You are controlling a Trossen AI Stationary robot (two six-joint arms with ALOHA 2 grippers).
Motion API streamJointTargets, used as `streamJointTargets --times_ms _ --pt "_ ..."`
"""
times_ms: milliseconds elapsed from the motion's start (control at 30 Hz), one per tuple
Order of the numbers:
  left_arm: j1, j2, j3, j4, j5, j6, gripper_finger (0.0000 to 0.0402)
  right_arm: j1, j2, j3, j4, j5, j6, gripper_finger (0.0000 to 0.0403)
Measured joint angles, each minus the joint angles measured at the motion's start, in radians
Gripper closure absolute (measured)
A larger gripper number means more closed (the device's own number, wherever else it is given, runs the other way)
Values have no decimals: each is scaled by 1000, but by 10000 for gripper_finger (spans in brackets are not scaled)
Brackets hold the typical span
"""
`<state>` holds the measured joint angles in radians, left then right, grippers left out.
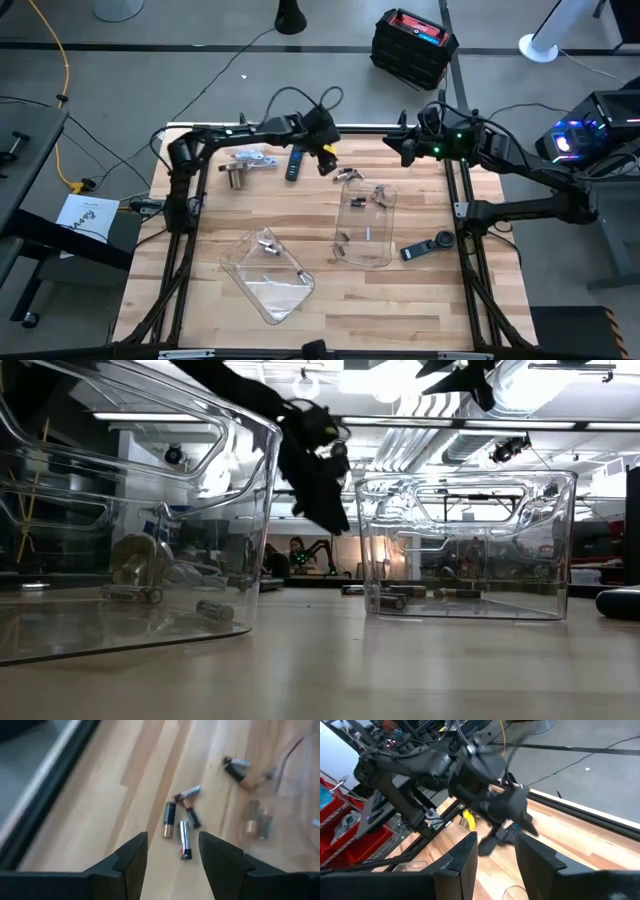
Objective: Sort batteries
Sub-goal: Put the black battery into the right transparent bin
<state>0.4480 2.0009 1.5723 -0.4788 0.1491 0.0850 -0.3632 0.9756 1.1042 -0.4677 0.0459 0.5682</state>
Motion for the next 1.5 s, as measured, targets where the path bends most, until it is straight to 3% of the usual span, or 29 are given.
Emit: streamJointTargets --times_ms 133,267,533,767,867,967,1200,1400,1500 --pt "-25 77 38 15 2 -6 231 -14 0 0 -8 -1 0 277" --pt "-36 180 177 -22 -22 -45 231 -23 0 0 -8 -2 11 277" --pt "-45 412 548 -378 -190 65 231 -23 0 0 -21 -2 63 277" --pt "-52 512 718 -519 -266 139 231 -23 0 0 -23 -9 92 277" --pt "-65 525 752 -538 -291 163 231 -23 0 0 -22 -10 128 277" --pt "-82 529 763 -535 -248 125 231 -23 0 0 -22 -9 135 277" --pt "-133 508 787 -343 -239 80 231 -23 0 0 -22 -9 181 277" --pt "-92 521 784 -496 -310 88 231 -14 0 0 -22 -15 193 277" --pt "-48 523 783 -505 -279 28 231 -14 4 0 -22 -16 192 277"
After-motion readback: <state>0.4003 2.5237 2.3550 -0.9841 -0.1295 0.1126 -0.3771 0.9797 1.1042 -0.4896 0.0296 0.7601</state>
